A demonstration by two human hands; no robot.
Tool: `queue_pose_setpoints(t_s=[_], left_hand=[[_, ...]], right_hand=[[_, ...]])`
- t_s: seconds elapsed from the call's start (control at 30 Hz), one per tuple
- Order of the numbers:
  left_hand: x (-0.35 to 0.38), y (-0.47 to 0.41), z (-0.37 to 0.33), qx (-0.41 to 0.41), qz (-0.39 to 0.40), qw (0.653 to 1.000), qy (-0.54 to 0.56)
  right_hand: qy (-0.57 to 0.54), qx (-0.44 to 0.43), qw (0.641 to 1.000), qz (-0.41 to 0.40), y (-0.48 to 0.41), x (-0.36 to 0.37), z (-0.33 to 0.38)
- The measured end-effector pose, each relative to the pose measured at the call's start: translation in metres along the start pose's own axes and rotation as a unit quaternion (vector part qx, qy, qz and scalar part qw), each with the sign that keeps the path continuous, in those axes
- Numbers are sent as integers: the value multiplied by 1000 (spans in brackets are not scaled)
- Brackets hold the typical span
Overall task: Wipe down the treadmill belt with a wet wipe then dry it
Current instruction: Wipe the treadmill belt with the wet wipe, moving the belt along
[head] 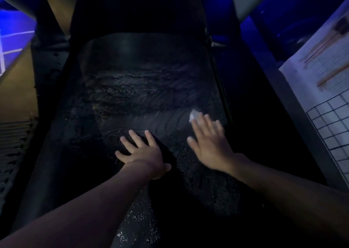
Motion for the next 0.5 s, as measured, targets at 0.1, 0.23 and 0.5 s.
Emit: queue_pose_setpoints(t_s=[0.1, 0.23, 0.5], left_hand=[[-2, 0, 0, -3, -6, 1000, -4], [2, 8, -14, 15, -28, 999, -16], [2, 15, -12, 75, -47, 996, -12]], right_hand=[[-13, 1, 1000, -8, 1, -1, -15], [-49, 114, 992, -7, 7, 0, -24], [-48, 71, 996, -6, 31, -1, -9]])
Point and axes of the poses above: each hand's wrist, its own y-axis away from the middle knuckle, its own x-axis out of the palm, z = x × y, the point moved 9 cm from there along -y, towards the middle knuckle, and after that the axes turned 6 degrees about y, right-handed, at the moved point
